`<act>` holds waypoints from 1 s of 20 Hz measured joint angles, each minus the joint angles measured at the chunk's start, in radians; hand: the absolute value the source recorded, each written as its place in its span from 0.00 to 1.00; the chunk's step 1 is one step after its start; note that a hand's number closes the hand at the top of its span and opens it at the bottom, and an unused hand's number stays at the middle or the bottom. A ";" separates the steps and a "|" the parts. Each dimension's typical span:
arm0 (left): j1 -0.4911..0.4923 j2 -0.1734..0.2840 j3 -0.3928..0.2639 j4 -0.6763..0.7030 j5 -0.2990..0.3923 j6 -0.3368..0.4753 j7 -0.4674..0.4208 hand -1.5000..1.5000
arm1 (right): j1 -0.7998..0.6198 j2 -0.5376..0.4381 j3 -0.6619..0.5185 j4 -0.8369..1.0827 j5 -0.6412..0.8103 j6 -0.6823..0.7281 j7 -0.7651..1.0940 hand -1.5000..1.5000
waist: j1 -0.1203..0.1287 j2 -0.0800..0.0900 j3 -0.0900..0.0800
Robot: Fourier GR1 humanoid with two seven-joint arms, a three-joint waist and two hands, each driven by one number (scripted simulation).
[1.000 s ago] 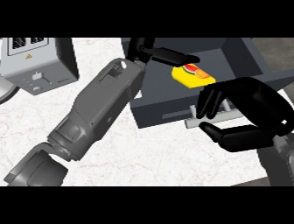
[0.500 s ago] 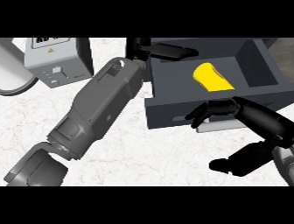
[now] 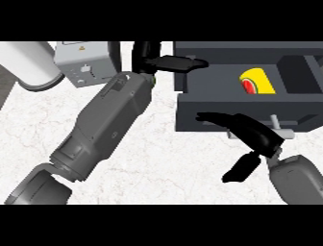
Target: Pick up the cup, place it into the drawer and close the drawer
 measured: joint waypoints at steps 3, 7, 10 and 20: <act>0.049 0.018 0.002 -0.032 -0.001 -0.023 -0.015 0.00 | -0.050 0.021 0.027 0.172 0.080 -0.044 -0.065 1.00 | 0.027 -0.001 0.000; 0.122 0.052 0.000 -0.100 0.000 -0.051 -0.010 0.00 | -0.156 0.052 0.008 0.412 0.137 -0.096 -0.134 1.00 | 0.058 -0.002 0.001; 0.167 0.082 0.003 -0.141 0.006 -0.081 0.000 0.00 | -0.230 0.066 -0.022 0.568 0.160 -0.153 -0.229 1.00 | 0.075 -0.002 -0.001; 0.273 0.150 -0.003 -0.253 0.019 -0.159 0.036 0.00 | -0.457 0.029 -0.208 0.901 0.101 -0.237 -0.398 1.00 | 0.132 0.016 0.007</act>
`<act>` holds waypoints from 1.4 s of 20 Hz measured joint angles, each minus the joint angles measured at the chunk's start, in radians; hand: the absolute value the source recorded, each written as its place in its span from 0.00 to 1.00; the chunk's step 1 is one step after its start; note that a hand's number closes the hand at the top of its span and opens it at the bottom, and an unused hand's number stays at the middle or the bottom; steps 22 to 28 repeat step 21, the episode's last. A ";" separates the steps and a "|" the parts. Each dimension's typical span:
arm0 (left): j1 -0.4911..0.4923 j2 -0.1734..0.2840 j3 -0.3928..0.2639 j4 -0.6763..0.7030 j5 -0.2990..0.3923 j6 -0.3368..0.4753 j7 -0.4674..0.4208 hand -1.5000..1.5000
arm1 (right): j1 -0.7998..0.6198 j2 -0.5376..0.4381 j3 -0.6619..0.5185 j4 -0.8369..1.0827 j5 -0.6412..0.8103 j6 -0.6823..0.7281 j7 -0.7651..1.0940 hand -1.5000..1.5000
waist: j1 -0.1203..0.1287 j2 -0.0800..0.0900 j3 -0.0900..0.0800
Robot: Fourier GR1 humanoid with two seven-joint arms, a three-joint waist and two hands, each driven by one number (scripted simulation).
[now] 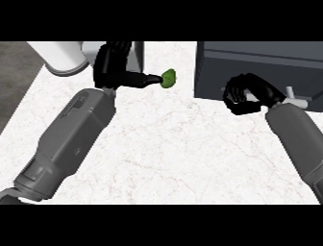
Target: Pick up the cup, place it into the drawer and close the drawer
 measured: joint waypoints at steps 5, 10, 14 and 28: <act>0.029 0.019 -0.012 -0.035 -0.004 -0.020 0.015 0.00 | -0.009 -0.003 -0.038 0.035 -0.043 0.033 -0.027 1.00 | 0.013 -0.003 0.002; 0.057 0.037 -0.019 -0.064 -0.002 -0.052 0.021 0.00 | -0.003 -0.019 -0.060 0.035 -0.082 0.092 -0.037 1.00 | 0.029 -0.002 0.005; 0.071 0.040 -0.025 -0.079 -0.001 -0.067 0.026 0.00 | 0.007 -0.036 -0.070 0.020 -0.110 0.145 -0.045 1.00 | 0.040 0.004 0.007; 0.091 0.052 -0.025 -0.098 0.007 -0.095 0.035 0.00 | 0.026 -0.060 -0.084 -0.010 -0.156 0.226 -0.041 1.00 | 0.056 0.011 0.012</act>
